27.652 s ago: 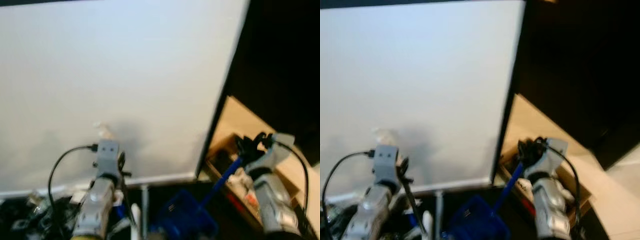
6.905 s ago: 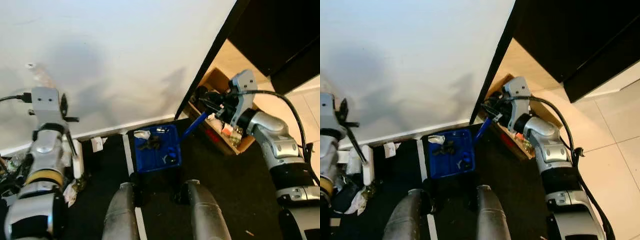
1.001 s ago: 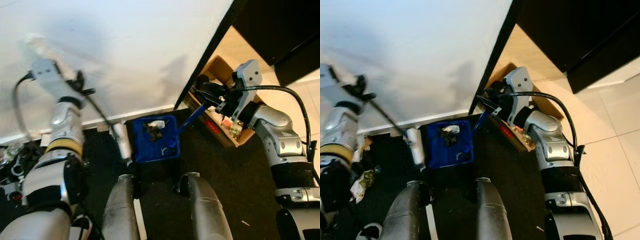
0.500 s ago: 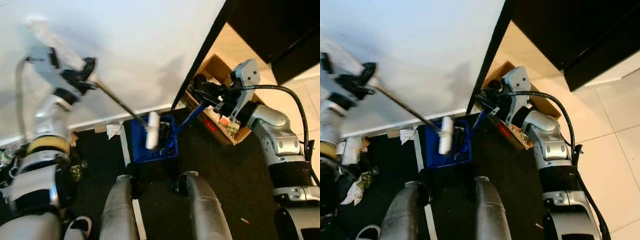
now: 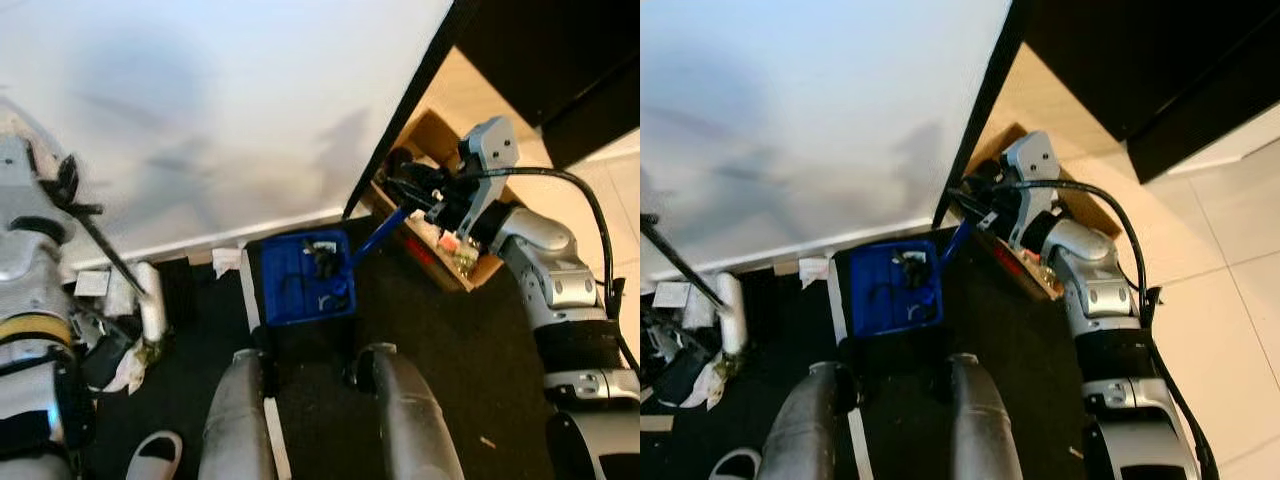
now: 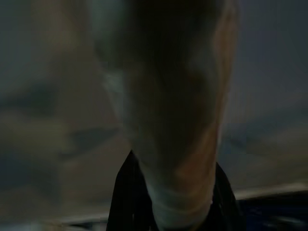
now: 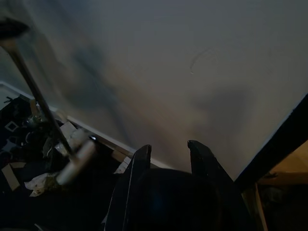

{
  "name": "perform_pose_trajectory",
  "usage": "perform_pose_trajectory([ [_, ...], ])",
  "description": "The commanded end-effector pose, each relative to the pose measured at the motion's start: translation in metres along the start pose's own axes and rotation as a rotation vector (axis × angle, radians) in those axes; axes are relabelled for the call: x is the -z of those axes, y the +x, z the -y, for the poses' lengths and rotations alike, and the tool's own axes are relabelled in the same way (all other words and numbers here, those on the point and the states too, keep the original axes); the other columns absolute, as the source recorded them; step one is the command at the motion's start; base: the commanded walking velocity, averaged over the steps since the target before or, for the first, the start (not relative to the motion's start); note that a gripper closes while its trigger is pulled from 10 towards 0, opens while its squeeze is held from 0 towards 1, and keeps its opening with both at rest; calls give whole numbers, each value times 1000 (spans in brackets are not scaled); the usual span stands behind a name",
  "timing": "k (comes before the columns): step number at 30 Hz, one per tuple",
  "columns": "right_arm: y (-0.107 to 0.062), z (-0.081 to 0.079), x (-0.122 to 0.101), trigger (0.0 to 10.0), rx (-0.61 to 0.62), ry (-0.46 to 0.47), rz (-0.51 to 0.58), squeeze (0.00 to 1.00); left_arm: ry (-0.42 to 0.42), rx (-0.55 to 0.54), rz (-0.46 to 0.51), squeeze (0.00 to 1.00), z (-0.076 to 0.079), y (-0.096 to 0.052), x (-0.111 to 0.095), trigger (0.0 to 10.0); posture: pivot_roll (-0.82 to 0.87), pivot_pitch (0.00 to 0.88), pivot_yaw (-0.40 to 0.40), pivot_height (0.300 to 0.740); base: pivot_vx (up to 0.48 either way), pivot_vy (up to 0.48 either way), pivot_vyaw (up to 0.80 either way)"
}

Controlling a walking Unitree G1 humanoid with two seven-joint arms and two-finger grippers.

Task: Sweep floor

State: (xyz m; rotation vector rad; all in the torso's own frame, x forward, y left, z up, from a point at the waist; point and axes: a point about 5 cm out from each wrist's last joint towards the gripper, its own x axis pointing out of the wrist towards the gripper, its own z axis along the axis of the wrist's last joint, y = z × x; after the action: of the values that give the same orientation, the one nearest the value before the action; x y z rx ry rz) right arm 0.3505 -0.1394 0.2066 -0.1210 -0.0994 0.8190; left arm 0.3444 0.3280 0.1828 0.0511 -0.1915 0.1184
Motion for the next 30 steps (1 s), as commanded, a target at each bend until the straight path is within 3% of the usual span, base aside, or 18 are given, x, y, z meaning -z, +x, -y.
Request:
perform_pose_trajectory([
  [1,1,-20,37,10000,-88,174,-95,0,-96,30,-77,0,21,-2,23,10000,-139,552,-124,740,0,0,0],
  [5,-3,-19,34,10000,-79,168,-96,0,-302,96,-79,0,64,16,22,10000,-183,563,-125,740,0,0,0],
  [7,-4,-19,34,10000,-78,168,-97,0,-325,112,-76,0,70,18,21,10000,-183,563,-125,740,0,0,0],
  [8,-6,-18,34,10000,-76,167,-100,0,-364,158,-70,0,82,22,19,10000,-186,566,-118,740,0,0,0],
  [9,-6,-18,34,10000,-76,167,-100,0,-364,158,-70,0,82,22,19,10000,-186,566,-118,740,0,0,0],
  [10,-9,-18,36,10000,-70,166,-104,0,-436,255,-47,0,104,28,12,10000,-183,560,-107,740,0,0,0],
  [11,-10,-18,36,10000,-65,167,-104,0,-472,300,-28,0,113,31,7,10000,-183,560,-107,740,0,0,0],
  [12,-10,-18,36,10000,-65,167,-104,0,-472,300,-28,0,113,31,7,10000,-183,560,-107,740,0,0,0],
  [14,-11,-17,38,10000,-57,170,-103,0,-541,395,23,0,127,35,-5,10000,-158,548,-99,740,0,0,0],
  [18,-10,-17,38,10000,-56,172,-99,0,-561,508,67,0,134,35,-14,10000,-140,540,-94,740,0,0,0],
  [22,-6,-17,37,10000,-54,173,-91,0,-530,631,139,0,122,30,-29,10000,-111,526,-86,740,0,0,0],
  [24,-4,-17,37,10000,-54,177,-84,0,-419,593,186,0,99,25,-38,10000,-88,516,-81,740,0,0,0],
  [26,-4,-18,37,10000,-54,178,-83,0,-390,583,197,0,93,24,-41,10000,-88,516,-81,740,0,0,0],
  [27,-2,-20,39,10000,-58,183,-76,0,-295,479,215,0,63,16,-48,10000,-39,489,-70,740,0,0,0],
  [28,-2,-20,39,10000,-58,183,-76,0,-295,479,215,0,63,16,-48,10000,-39,489,-70,740,0,0,0],
  [30,-1,-21,40,10000,-58,187,-72,0,-272,424,220,0,49,10,-52,10000,-33,486,-69,740,0,0,0],
])
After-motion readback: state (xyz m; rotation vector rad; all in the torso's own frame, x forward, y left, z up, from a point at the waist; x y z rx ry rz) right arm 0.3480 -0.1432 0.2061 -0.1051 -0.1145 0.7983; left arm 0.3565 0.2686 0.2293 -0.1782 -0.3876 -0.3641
